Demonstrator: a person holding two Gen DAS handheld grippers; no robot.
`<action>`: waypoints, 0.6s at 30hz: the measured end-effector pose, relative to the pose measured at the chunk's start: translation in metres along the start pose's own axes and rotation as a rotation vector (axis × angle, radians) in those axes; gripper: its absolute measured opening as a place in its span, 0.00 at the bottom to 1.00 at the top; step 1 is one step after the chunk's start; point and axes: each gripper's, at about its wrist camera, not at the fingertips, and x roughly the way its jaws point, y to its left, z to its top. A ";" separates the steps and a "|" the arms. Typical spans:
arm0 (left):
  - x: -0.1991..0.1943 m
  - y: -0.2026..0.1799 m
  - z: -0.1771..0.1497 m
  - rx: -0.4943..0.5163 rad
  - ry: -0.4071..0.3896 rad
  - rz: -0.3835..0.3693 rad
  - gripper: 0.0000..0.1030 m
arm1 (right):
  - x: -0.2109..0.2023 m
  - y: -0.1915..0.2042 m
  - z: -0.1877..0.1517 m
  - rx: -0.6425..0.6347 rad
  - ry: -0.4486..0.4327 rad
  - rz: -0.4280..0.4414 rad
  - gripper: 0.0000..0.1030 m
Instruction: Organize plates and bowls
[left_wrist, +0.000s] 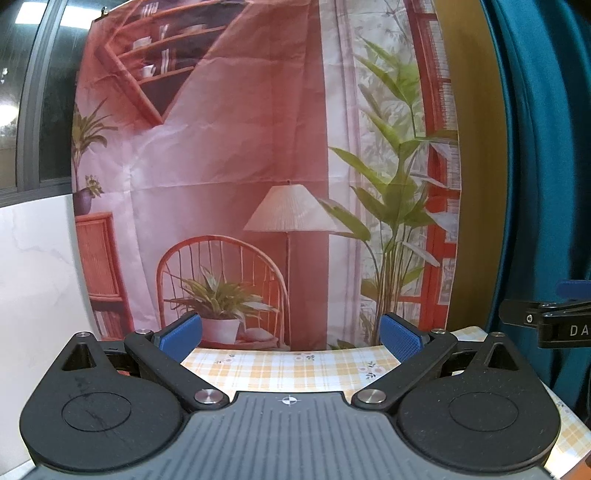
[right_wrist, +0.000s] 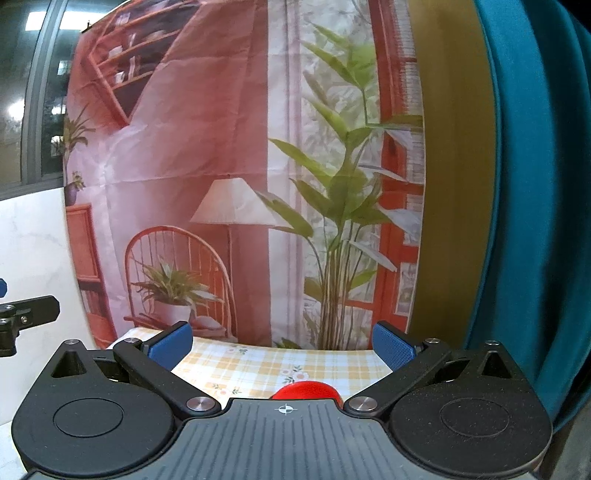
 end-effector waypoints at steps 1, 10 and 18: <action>0.000 0.000 0.000 -0.001 0.000 0.000 1.00 | -0.001 0.000 0.000 -0.002 -0.001 -0.001 1.00; -0.002 0.003 -0.003 -0.030 0.005 0.001 1.00 | -0.001 0.002 0.003 -0.009 0.002 0.003 1.00; -0.003 0.005 -0.002 -0.036 0.002 -0.001 1.00 | -0.002 0.002 0.003 -0.010 0.003 0.005 1.00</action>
